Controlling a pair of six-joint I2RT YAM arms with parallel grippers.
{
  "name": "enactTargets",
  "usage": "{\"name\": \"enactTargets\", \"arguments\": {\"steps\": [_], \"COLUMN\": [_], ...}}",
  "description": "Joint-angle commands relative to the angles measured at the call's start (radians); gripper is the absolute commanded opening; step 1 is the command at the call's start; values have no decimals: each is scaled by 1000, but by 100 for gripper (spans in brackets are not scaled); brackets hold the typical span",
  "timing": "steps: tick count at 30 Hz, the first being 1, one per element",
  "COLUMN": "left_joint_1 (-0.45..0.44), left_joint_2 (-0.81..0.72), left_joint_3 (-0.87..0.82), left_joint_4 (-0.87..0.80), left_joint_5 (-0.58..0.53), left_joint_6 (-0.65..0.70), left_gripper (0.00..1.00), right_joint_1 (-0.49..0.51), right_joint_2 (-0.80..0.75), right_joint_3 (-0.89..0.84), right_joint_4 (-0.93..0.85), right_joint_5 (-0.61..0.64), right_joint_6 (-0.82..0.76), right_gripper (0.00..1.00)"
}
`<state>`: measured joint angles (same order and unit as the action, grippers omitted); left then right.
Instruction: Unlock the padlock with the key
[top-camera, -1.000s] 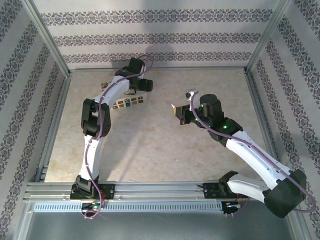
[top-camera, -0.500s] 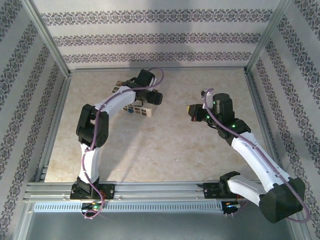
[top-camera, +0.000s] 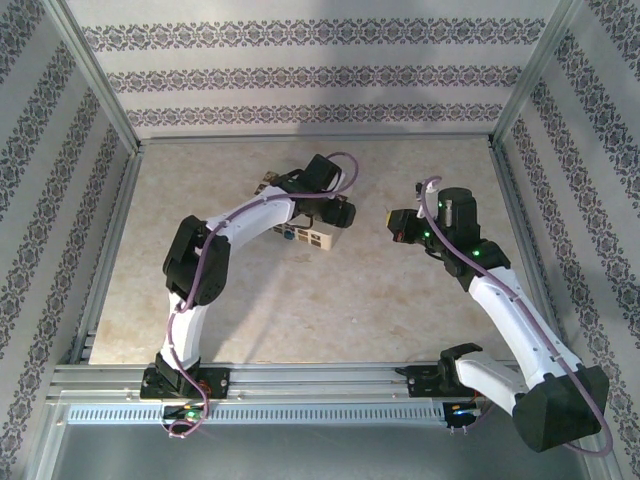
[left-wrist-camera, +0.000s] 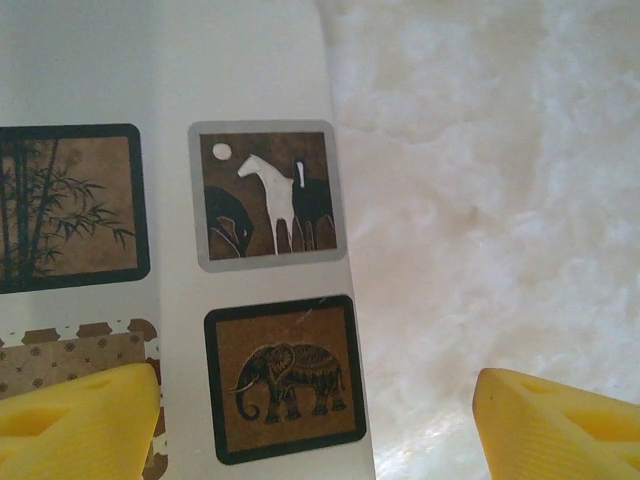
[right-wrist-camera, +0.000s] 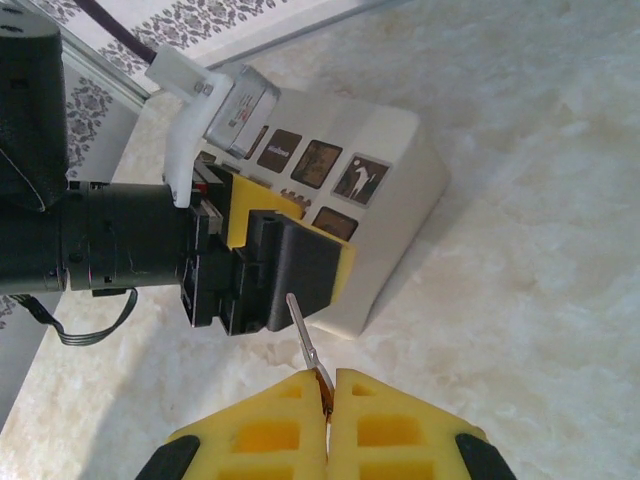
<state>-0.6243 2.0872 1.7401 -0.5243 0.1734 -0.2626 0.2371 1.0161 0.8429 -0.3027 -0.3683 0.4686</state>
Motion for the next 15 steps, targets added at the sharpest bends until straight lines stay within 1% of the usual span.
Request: {"name": "enactTargets", "arguments": {"steps": [1, 4, 7, 11, 15], "left_joint_1": [-36, -45, -45, -43, -33], "left_joint_2": [75, 104, 100, 52, -34], "left_joint_3": [71, 120, 147, 167, 146], "left_joint_4": [-35, -48, -44, -52, -45], "left_joint_5": [62, 82, 122, 138, 141], "left_joint_6": [-11, -1, 0, 17, 38], "left_gripper": [82, 82, 82, 84, 87], "right_joint_1": [-16, -21, -23, -23, -19], "right_joint_2": [-19, -17, -14, -5, 10], "right_joint_3": [-19, -18, -13, -4, 4], "right_joint_4": [-14, -16, -20, -15, -7], "right_joint_5": [-17, -15, -12, -15, -15], "right_joint_6": [11, 16, 19, 28, 41], "right_gripper": [0, 0, 0, 0, 0]}}
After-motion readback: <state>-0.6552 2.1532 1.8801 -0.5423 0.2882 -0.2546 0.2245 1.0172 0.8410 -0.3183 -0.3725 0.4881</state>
